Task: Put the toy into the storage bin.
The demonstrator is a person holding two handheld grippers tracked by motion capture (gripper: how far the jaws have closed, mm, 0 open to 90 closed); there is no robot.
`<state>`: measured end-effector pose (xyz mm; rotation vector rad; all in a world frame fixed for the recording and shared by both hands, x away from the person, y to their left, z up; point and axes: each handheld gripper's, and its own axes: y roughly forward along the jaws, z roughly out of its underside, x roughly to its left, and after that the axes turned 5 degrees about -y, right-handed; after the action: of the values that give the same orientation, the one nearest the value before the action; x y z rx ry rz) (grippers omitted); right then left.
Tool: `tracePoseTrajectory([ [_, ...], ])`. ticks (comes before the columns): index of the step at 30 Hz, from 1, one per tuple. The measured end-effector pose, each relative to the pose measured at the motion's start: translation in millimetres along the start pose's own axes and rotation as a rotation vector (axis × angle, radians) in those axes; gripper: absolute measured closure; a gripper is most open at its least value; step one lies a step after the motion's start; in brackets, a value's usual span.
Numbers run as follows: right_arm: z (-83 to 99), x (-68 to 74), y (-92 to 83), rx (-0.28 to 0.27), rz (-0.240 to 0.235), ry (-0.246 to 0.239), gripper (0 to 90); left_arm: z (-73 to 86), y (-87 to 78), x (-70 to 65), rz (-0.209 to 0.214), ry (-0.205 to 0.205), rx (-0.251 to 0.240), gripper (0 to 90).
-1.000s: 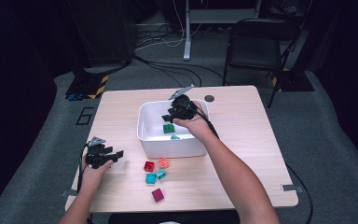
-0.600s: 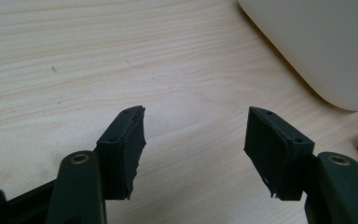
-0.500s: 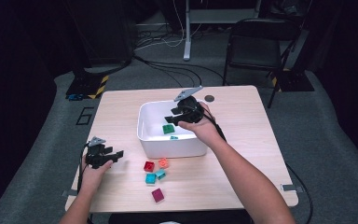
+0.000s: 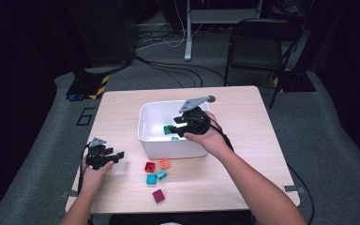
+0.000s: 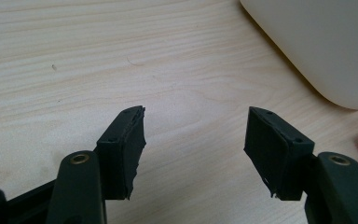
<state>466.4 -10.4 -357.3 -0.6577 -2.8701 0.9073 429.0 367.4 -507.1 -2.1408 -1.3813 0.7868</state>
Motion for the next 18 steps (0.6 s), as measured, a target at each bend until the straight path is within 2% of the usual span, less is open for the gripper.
tracePoseTrajectory([
  [2,2.0,5.0,-1.1,-0.001,0.009,0.001,53.1,0.0,0.0,-0.1,0.000,0.000,0.000,37.6],
  [13,15.6,29.9,-3.6,-0.046,-0.015,-0.008,53.2,0.4,0.2,-0.1,-0.001,0.001,0.003,37.6],
  [18,24.1,42.1,-1.2,-0.042,-0.010,-0.010,53.1,0.5,0.0,0.1,-0.001,-0.002,0.002,37.6],
])
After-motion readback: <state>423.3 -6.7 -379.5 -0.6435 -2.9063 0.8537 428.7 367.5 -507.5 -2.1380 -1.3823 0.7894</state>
